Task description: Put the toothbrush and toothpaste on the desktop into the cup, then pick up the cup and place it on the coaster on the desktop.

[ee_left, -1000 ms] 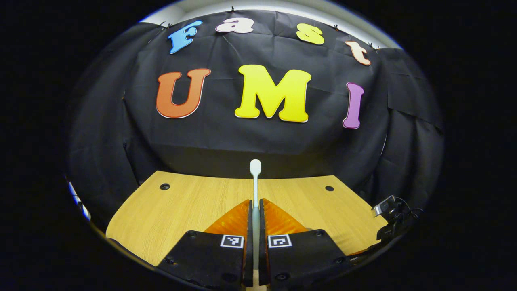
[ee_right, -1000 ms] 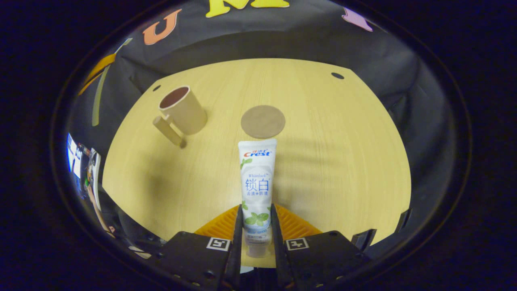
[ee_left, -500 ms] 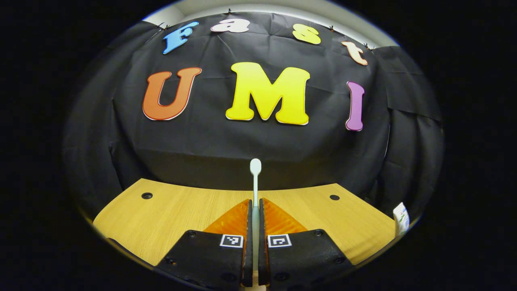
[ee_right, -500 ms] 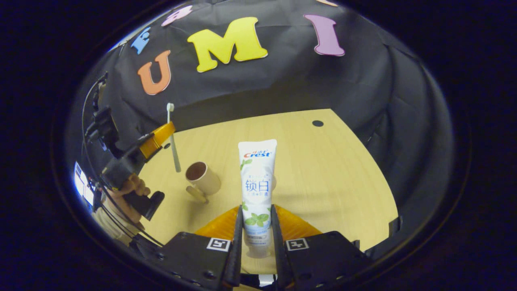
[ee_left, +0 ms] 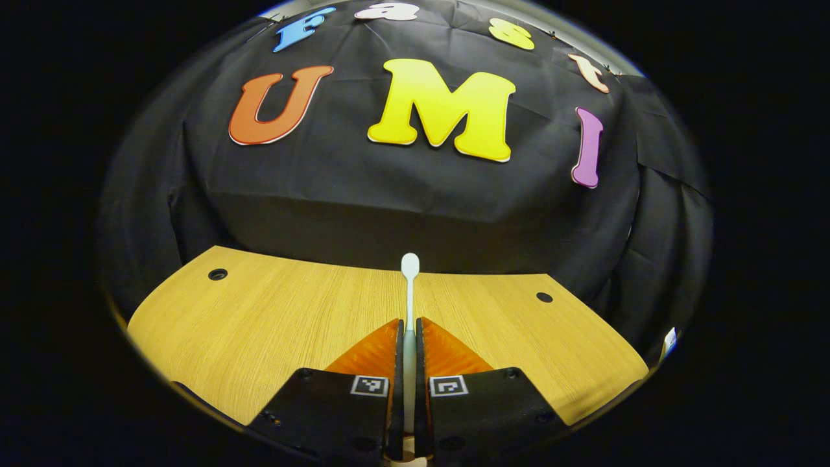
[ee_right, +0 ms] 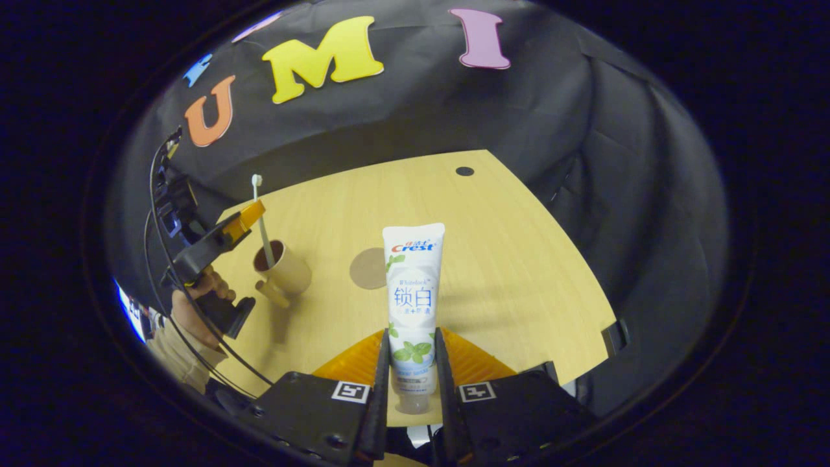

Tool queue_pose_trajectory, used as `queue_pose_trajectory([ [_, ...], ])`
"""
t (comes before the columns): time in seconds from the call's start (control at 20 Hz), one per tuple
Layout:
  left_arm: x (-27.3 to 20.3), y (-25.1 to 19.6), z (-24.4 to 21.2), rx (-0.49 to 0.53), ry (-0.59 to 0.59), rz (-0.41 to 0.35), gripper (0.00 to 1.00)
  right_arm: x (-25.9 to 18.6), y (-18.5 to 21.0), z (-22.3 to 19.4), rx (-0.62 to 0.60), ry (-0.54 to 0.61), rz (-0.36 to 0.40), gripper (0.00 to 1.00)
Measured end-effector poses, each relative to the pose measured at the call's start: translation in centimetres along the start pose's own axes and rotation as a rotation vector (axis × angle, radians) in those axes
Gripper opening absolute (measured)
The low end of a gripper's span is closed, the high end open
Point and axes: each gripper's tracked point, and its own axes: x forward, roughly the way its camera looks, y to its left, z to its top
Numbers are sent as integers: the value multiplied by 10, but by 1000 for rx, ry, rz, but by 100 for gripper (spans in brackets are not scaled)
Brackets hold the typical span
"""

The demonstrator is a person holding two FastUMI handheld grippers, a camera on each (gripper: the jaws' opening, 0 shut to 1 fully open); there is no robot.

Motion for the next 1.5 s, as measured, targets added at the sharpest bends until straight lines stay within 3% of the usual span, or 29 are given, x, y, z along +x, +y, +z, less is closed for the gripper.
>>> queue_pose_trajectory([
  [0.1,1,3,-3,11,15,24,10,2,3,0,-5,5,8,35],
  [0.25,-2,-4,-10,0,46,-23,16,9,12,2,-47,7,34,35],
  [0.4,-17,-4,-18,8,94,-23,36,17,32,9,-64,-1,75,35],
  [0.55,-33,3,-13,-3,85,-33,40,23,47,12,-91,2,116,35],
  [0.6,-40,4,-11,-12,82,-44,55,23,53,12,-96,2,132,35],
  [0.65,-46,6,-8,-19,75,-44,57,24,60,13,-104,3,146,35],
  [0.7,-55,12,-7,-20,74,-36,75,25,68,13,-112,1,161,35],
  [0.8,-73,25,-6,-16,66,-8,87,29,87,14,-127,6,200,35],
  [0.85,-81,32,-4,-13,65,8,99,31,100,14,-138,9,223,35],
  [0.9,-92,38,-4,-14,69,18,92,33,112,14,-154,9,244,35],
  [1.25,-167,91,6,-35,53,158,96,46,208,35,-222,-52,405,36],
  [1.5,-200,111,17,-60,53,221,96,64,257,57,-297,-174,456,36],
])
